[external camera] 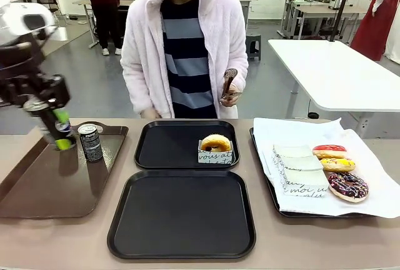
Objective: Set up donuts and drinks on trays.
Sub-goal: Pick up one Pepsi coke and place it on the Flat Tray.
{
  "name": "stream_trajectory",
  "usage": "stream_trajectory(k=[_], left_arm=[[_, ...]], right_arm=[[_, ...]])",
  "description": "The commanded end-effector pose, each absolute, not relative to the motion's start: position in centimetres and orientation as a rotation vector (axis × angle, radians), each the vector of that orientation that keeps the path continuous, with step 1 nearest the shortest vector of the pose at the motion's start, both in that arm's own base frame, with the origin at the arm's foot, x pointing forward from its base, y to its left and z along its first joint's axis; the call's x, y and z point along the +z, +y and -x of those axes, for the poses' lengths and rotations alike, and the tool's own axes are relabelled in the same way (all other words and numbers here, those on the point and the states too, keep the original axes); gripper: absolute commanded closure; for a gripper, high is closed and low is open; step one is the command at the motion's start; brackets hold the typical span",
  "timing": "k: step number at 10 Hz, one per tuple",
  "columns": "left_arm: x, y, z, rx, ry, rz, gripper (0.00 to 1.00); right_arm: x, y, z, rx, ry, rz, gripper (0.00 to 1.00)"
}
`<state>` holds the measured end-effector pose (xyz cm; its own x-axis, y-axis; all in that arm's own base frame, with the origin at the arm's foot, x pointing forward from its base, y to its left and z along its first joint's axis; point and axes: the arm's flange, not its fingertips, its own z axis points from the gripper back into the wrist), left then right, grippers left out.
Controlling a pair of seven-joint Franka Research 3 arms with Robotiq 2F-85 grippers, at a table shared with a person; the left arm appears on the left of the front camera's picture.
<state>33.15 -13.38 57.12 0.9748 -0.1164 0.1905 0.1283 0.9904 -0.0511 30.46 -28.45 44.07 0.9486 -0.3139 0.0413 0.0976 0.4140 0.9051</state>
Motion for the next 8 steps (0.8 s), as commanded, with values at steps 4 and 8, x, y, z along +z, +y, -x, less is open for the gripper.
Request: stream_trajectory(k=[4, 8], left_arm=[[54.6, -19.8, -39.1, -0.082, -0.087, 0.080, 0.42], [53.5, -19.5, -39.4, -0.107, -0.078, 0.100, 0.42]], right_arm=[[44.0, -28.4, -30.5, -0.253, -0.227, -1.131, 0.00], [44.0, -28.4, -30.5, -0.253, -0.227, -1.131, 0.00]])
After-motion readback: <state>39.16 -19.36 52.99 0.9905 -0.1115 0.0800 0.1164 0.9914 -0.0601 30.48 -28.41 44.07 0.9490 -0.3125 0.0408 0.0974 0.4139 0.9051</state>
